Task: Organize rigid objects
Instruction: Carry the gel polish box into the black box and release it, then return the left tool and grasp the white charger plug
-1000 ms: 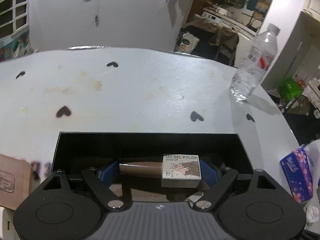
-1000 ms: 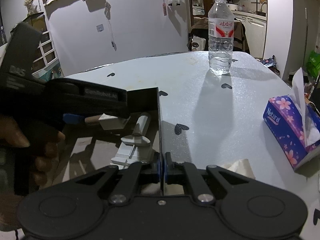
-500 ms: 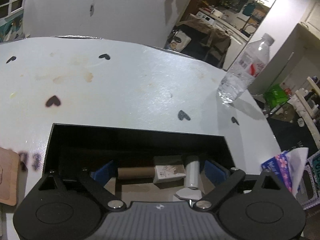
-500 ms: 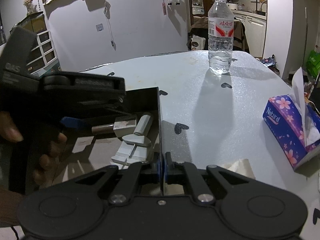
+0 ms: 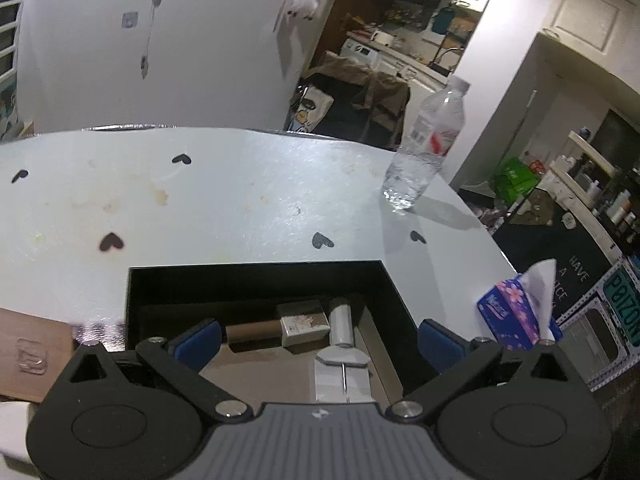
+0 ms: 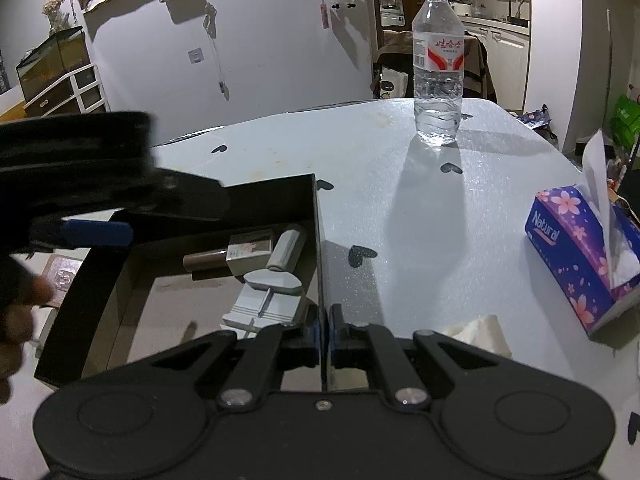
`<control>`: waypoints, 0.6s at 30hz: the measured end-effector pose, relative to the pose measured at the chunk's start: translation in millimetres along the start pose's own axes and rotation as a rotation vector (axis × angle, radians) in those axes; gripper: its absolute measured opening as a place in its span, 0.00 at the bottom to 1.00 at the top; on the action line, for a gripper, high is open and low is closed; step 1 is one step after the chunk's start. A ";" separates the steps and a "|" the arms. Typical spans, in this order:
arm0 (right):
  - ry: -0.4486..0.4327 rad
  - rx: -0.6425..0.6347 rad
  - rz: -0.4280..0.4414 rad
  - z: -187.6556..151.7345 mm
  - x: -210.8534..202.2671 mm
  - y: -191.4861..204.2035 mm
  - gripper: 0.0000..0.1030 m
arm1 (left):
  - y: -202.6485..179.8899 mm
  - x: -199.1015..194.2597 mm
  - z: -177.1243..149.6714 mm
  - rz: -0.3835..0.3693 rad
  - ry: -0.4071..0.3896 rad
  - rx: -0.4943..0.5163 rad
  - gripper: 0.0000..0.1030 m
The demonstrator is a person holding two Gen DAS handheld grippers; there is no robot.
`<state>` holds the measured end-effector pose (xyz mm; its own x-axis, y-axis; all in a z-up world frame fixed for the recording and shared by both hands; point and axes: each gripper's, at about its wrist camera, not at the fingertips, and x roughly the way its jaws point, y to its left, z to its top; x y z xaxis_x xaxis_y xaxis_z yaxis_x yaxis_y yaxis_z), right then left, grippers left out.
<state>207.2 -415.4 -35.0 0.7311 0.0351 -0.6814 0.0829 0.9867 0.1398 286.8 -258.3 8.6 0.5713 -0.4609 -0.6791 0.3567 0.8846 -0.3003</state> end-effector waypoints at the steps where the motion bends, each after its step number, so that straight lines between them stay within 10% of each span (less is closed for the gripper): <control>1: 0.000 0.000 -0.001 0.0 0.0 0.2 0.05 | 0.7 -4.6 -1.7 -0.004 -0.004 0.006 1.00; 18: 0.000 -0.001 -0.009 0.3 0.5 1.1 0.04 | 49.2 -68.7 -45.6 0.071 -0.122 0.036 1.00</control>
<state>207.9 -414.4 -34.9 0.7300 0.0260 -0.6830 0.0890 0.9871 0.1327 231.4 -180.0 9.9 0.6806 -0.4047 -0.6107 0.3377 0.9130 -0.2288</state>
